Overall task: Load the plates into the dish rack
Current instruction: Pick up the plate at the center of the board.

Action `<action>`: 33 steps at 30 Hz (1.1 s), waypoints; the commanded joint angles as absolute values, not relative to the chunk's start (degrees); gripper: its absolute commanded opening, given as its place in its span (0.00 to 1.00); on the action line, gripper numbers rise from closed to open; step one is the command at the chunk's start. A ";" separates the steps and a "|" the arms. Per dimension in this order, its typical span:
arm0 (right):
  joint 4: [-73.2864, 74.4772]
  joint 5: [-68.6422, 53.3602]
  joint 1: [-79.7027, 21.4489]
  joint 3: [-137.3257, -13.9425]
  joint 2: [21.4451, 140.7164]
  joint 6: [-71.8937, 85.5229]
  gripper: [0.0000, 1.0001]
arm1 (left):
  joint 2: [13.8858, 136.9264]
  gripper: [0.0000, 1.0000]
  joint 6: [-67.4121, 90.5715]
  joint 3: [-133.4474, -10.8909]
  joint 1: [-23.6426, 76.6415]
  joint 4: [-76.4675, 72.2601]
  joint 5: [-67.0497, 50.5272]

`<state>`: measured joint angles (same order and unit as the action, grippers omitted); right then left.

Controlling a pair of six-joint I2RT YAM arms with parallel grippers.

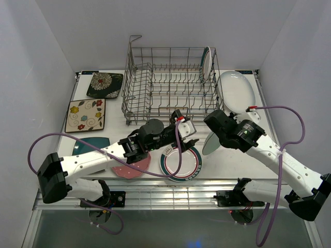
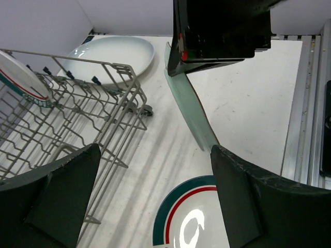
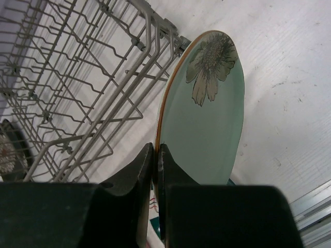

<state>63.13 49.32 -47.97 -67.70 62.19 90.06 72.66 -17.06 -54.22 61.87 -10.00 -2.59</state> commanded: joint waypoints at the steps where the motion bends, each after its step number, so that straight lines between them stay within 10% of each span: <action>1: 67.49 57.47 -47.64 -69.61 58.80 103.78 0.08 | 73.91 0.98 -15.48 -55.81 63.02 -14.06 -0.88; 33: 67.86 61.44 -47.55 -70.23 48.34 117.51 0.08 | 82.61 0.96 -9.32 -52.47 66.45 -30.85 1.58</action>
<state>74.35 55.57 -47.68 -67.72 50.15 111.00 82.30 -10.59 -52.93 65.95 -28.08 2.48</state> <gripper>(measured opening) 0.099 0.963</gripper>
